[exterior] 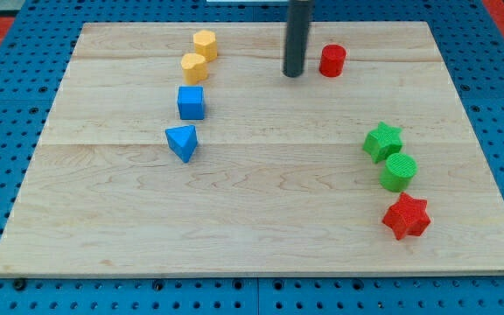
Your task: Move red circle closer to green star
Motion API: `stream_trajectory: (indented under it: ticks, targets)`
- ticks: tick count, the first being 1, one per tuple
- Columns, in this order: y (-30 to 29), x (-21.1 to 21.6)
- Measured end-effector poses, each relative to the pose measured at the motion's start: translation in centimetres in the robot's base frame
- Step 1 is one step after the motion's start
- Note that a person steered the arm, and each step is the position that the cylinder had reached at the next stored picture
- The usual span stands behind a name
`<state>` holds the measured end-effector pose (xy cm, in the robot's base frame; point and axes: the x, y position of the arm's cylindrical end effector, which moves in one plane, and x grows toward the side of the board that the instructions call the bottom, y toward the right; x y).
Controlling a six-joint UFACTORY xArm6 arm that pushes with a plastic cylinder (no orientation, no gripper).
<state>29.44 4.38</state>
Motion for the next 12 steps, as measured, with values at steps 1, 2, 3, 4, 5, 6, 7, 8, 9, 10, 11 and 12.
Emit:
stream_trajectory:
  ticks: [1, 2, 3, 4, 5, 6, 7, 8, 9, 10, 11, 12]
  targets:
    - [1.1, -3.2]
    - [7.4, -2.0]
    - [12.3, 2.7]
    - [12.7, 3.3]
    - [13.4, 0.5]
    - [18.5, 1.0]
    - [18.2, 3.0]
    - [14.0, 3.9]
    - [12.5, 5.2]
    - [11.8, 5.4]
    - [11.0, 5.8]
    - [10.3, 7.0]
